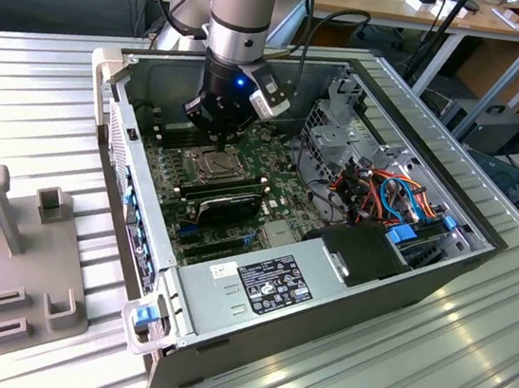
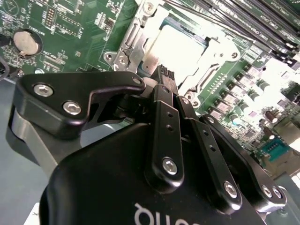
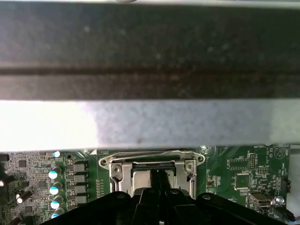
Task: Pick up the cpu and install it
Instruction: 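Install the first cpu locking lever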
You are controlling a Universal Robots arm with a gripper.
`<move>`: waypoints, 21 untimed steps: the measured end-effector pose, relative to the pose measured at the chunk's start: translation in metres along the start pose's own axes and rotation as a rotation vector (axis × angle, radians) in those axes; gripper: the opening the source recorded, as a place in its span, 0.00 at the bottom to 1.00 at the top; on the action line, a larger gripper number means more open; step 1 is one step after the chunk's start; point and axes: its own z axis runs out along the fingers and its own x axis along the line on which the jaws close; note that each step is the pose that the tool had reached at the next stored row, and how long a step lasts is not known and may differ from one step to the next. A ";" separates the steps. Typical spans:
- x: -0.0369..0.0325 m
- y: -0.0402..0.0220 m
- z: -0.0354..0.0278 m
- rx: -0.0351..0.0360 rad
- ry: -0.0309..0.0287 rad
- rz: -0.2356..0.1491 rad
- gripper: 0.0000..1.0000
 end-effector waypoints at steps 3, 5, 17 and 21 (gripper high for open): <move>0.0000 0.0000 0.0001 -0.0001 0.0004 0.000 0.11; -0.0002 -0.0001 -0.0028 -0.0001 0.0003 0.000 0.11; -0.0014 -0.0148 -0.0150 -0.0230 0.0012 0.004 0.11; -0.0014 -0.0227 -0.0150 -0.0264 0.0015 0.004 0.11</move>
